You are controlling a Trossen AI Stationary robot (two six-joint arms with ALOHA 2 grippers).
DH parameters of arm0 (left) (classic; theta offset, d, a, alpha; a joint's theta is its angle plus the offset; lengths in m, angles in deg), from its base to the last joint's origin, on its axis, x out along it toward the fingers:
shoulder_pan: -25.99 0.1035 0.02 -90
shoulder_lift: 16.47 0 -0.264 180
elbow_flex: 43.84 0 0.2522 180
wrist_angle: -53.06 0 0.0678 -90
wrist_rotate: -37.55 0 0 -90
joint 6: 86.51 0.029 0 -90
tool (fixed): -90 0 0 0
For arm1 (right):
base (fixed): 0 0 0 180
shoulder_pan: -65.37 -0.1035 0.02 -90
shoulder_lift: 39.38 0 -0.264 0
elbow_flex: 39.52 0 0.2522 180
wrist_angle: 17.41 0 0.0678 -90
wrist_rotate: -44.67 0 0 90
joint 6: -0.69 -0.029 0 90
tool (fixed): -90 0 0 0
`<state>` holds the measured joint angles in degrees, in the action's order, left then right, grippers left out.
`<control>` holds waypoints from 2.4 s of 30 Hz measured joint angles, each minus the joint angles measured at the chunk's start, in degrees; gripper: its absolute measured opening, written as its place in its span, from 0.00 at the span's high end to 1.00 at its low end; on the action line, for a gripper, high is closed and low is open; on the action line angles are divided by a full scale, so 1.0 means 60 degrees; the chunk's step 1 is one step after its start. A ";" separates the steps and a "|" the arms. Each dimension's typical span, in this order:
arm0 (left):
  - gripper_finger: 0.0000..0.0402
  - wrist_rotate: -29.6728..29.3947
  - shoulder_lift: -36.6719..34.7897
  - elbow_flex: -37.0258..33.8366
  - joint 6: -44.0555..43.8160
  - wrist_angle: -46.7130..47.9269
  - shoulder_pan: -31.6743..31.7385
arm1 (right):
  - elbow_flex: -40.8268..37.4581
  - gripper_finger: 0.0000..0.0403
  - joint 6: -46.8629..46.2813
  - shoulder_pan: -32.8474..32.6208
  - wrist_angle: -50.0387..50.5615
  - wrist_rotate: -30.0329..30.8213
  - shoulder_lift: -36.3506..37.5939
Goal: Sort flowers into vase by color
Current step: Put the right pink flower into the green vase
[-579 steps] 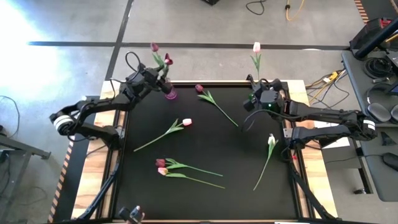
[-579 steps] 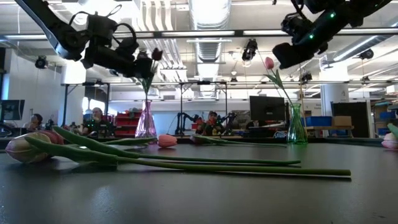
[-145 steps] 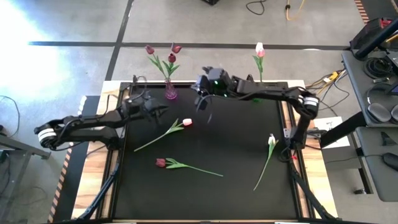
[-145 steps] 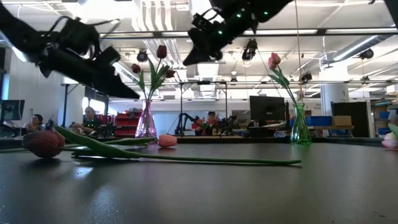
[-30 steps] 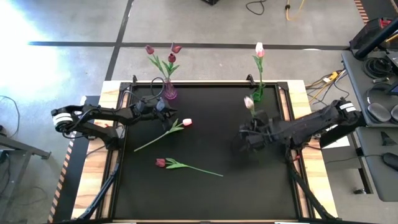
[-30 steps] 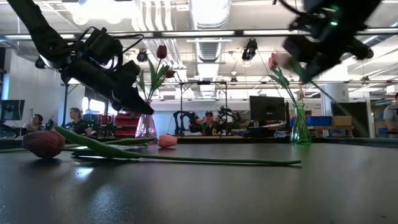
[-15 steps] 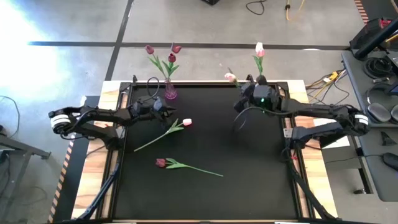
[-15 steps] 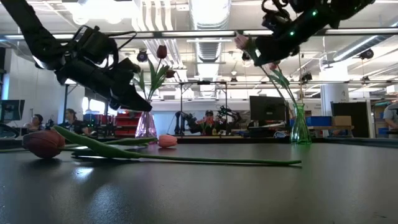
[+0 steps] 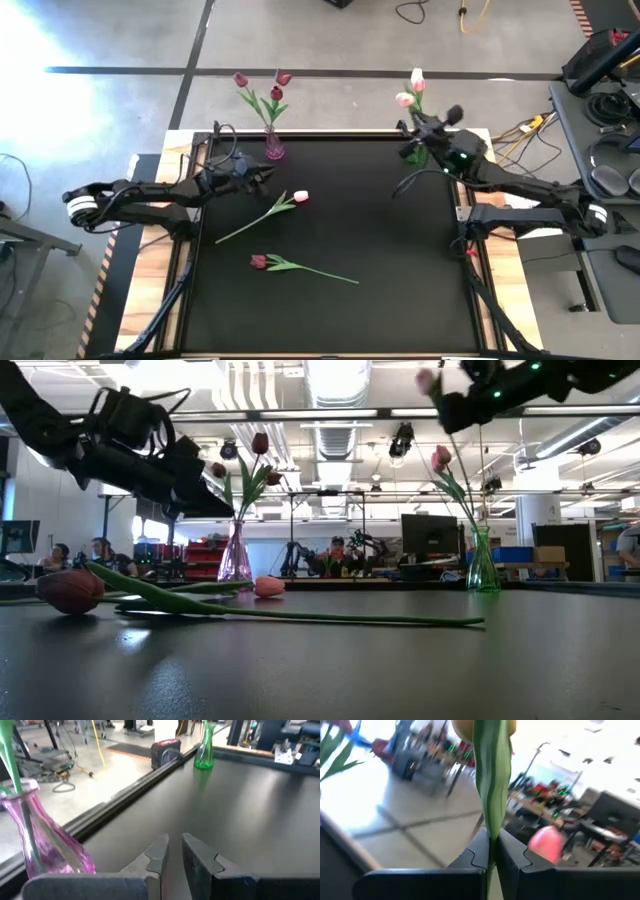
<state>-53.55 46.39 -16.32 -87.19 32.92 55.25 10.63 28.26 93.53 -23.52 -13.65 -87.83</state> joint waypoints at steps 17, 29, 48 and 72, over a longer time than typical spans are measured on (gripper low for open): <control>0.91 -0.0010 -0.0647 0.0000 -0.0018 -0.0036 0.0000 | -0.2261 0.97 0.0821 0.0913 -0.4667 0.0500 0.1047; 0.91 -0.0087 -0.0647 0.0000 -0.0154 -0.0070 0.0000 | -0.2446 0.97 0.0674 0.1803 -0.5755 0.0277 -0.0186; 0.91 -0.0080 -0.0647 0.0000 -0.0307 -0.0066 0.0000 | -0.2219 0.97 -0.0288 0.2183 -0.5778 0.0482 -0.0420; 0.91 -0.0076 -0.0647 0.0000 -0.0338 -0.0063 0.0000 | -0.1640 0.97 -0.1118 0.2185 -0.3721 0.0871 -0.0083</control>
<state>-54.01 42.51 -16.32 -89.22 32.54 55.25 0.79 21.55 106.64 -45.85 -8.42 -88.33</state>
